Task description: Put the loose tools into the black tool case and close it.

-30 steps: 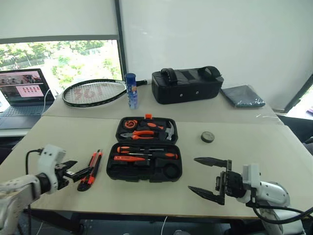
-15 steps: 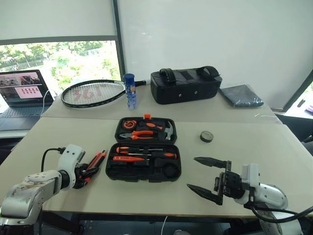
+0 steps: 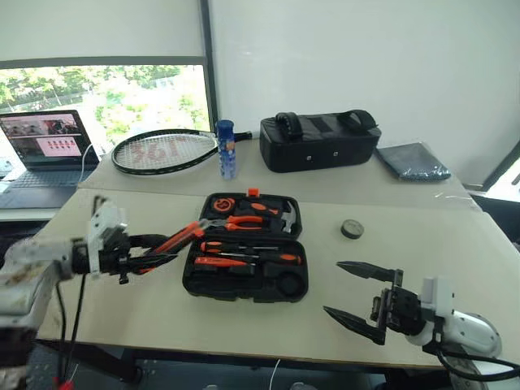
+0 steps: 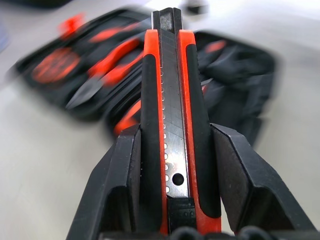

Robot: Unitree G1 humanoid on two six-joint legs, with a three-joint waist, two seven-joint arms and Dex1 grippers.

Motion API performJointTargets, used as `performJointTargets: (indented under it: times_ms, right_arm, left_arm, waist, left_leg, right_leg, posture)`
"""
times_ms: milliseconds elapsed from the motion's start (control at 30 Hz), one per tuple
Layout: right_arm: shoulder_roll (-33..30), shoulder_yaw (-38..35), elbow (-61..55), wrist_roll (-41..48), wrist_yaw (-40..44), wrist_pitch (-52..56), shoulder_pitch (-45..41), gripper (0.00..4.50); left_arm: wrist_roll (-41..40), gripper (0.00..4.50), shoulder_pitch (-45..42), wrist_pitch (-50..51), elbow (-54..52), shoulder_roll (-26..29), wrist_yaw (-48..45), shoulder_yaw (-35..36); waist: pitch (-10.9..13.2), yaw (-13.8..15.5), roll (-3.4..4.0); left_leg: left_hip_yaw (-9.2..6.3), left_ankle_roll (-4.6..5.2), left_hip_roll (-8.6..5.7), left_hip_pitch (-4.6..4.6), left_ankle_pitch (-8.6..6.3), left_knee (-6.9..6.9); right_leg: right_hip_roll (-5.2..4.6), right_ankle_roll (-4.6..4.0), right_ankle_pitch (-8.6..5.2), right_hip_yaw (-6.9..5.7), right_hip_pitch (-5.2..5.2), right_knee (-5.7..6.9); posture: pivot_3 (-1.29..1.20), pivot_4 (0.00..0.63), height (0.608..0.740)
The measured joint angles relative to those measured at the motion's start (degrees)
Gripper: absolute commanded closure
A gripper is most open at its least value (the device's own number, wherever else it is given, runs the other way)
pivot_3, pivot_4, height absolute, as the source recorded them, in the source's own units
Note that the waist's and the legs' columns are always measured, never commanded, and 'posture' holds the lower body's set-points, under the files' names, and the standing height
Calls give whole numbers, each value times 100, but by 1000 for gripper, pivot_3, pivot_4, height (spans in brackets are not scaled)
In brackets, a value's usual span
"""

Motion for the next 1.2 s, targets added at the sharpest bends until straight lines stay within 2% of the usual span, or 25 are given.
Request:
performJointTargets:
  times_ms: [100,167,300,533,833,1033,1100,1133,1200]
  right_arm:
    - [-44,-99,-59,19,-51,34,226,0]
    - [-37,-144,-112,17,-103,34,374,0]
    - [-12,-258,-220,13,-172,7,730,0]
    - [-56,-690,-416,11,-145,-87,1351,0]
    - [-51,-667,-476,8,-182,-88,1287,0]
    - [-51,-544,-403,-30,-152,-88,938,0]
    - [-51,-450,-347,-46,-147,-88,839,0]
    - [-51,-419,-330,-51,-146,-87,816,0]
    - [-51,-375,-274,-66,-138,-87,727,0]
  left_arm:
    - [667,2880,-504,-374,128,-167,-230,-869]
    - [1065,2880,-807,-441,248,-533,-155,-1406]
    - [1563,2880,-995,-635,407,-942,-64,-1983]
    - [2054,2880,-1086,-846,572,-1079,74,-2259]
    - [2299,2880,-1259,-1045,618,-1074,-129,-2416]
    - [2370,2880,-1390,-963,694,-1099,-199,-2512]
    - [2357,1873,-1441,-791,694,-1176,-216,-2519]
    - [2351,1686,-1449,-753,694,-1192,-213,-2514]
    - [2301,995,-1481,-660,692,-1239,-172,-2472]
  waist:
    - [2,1,3]
    - [2,1,2]
    - [3,-53,2]
    - [3,-50,3]
    - [3,-30,3]
    - [2,-23,4]
    - [2,-17,5]
    - [2,-7,5]
    - [1,15,6]
  left_leg:
    - [-1,0,-1,-4,0,0]
    - [-4,1,-1,-9,0,2]
    - [-5,2,1,-9,-1,2]
    - [-5,2,0,0,0,5]
    - [-5,2,0,6,0,6]
    - [-5,2,-1,8,0,6]
    - [-5,2,-2,7,0,7]
    - [-5,2,-2,7,0,7]
    - [-6,3,-4,5,0,10]
  right_leg:
    - [2,0,0,0,-1,1]
    - [3,1,1,0,-1,2]
    - [6,2,0,3,-2,5]
    - [6,35,-18,4,5,10]
    - [6,37,-19,5,10,10]
    - [6,36,-19,5,11,11]
    - [5,37,-19,5,12,11]
    - [5,37,-19,5,12,11]
    - [3,36,-18,4,12,10]
  posture:
    - [0,150,740]
    - [0,150,740]
    - [0,150,740]
    - [0,150,740]
    - [0,150,740]
    - [0,150,740]
    - [0,150,740]
    - [0,150,740]
    - [0,150,740]
